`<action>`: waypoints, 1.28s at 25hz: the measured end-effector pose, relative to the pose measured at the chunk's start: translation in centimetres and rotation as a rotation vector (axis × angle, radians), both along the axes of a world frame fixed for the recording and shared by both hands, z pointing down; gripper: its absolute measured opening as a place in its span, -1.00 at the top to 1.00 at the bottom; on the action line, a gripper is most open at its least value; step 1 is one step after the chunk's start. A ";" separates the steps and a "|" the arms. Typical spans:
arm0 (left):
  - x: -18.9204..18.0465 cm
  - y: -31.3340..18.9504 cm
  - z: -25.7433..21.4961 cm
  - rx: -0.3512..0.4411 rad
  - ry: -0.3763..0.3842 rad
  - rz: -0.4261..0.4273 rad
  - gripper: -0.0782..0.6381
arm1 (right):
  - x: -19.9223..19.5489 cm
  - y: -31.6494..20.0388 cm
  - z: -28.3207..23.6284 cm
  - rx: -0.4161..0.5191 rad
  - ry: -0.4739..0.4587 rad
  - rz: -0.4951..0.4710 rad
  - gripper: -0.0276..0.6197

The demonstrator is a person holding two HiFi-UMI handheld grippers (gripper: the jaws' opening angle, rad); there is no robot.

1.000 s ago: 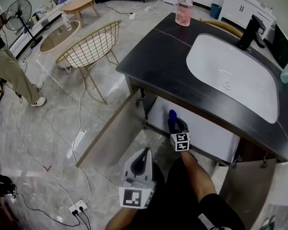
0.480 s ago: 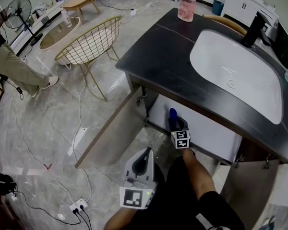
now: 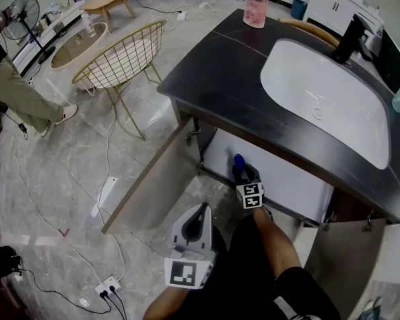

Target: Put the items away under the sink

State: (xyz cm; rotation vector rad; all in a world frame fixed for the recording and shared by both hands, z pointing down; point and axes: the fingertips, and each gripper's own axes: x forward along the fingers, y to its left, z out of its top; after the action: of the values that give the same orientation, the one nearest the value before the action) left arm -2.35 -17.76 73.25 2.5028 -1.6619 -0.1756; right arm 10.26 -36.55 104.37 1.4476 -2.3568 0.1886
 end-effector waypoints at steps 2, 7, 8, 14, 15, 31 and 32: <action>0.1 0.1 0.0 0.002 -0.001 0.002 0.74 | 0.2 0.3 0.1 -0.011 0.000 0.003 0.47; 0.2 0.1 -0.1 0.006 -0.001 0.005 0.74 | 0.5 0.6 0.3 -0.036 0.012 0.009 0.47; 0.3 0.1 -0.1 0.004 0.000 0.006 0.74 | 0.5 0.7 0.3 -0.040 0.015 0.012 0.47; 0.5 0.2 -0.2 0.007 0.007 0.010 0.74 | 0.7 1.0 0.5 -0.060 0.044 0.008 0.46; 0.5 0.2 -0.2 0.008 0.008 0.010 0.74 | 0.6 1.0 0.6 -0.069 0.053 0.004 0.46; 0.4 -3.5 -2.1 -0.087 -0.003 0.054 0.74 | 2.3 5.3 -1.2 -0.312 0.061 0.073 0.68; 0.4 -3.7 -3.1 -0.093 -0.003 0.052 0.74 | 2.2 5.9 -1.9 -0.346 0.063 0.080 0.74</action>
State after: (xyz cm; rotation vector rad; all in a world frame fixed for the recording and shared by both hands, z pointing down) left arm -1.99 -21.50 70.20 2.4757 -1.5666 -0.0875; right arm 12.49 -30.62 102.48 1.3558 -2.0903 0.5350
